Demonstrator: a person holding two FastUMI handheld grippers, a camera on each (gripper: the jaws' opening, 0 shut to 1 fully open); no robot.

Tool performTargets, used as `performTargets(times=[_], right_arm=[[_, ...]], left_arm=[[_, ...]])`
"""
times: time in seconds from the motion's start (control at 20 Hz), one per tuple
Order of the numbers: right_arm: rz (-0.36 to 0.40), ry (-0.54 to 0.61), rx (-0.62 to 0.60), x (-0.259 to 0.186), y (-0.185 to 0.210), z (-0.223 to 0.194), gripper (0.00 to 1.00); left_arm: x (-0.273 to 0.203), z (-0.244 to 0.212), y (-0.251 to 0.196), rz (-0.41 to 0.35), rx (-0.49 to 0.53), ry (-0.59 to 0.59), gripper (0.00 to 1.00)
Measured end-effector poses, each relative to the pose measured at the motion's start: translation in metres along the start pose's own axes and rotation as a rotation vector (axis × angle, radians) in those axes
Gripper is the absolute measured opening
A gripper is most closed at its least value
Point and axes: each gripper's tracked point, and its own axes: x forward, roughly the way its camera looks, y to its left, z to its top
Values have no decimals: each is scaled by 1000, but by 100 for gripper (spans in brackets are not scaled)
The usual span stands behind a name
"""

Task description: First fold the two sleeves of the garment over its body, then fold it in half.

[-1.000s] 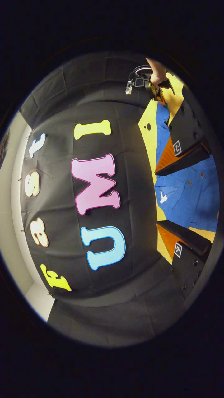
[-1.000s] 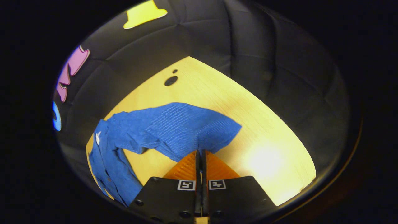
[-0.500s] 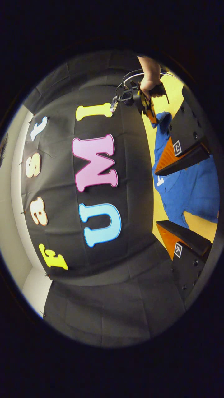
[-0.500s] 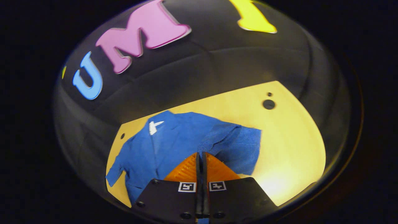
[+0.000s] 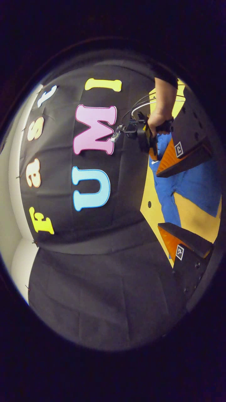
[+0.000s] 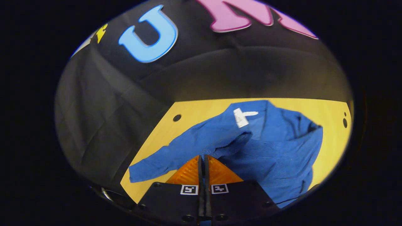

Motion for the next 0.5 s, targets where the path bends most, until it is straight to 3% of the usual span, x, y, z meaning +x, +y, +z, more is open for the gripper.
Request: performTargets(times=[0.15, 0.25, 0.35, 0.45, 0.5], right_arm=[[-34, 46, -27, 46, 18, -34, 1], [-34, 43, 45, 64, 25, -37, 2], [-19, 53, 127, 76, 32, -42, 51], [-52, 20, 131, 74, 21, -35, 100], [-61, -10, 114, 64, 18, -27, 98]], left_arm=[[4, -23, 29, 49, -74, 33, 83], [6, -35, 47, 77, -96, 55, 82], [10, -43, 65, 102, -95, 65, 82], [12, -48, 85, 120, -80, 65, 82], [15, -53, 95, 130, -72, 69, 82]])
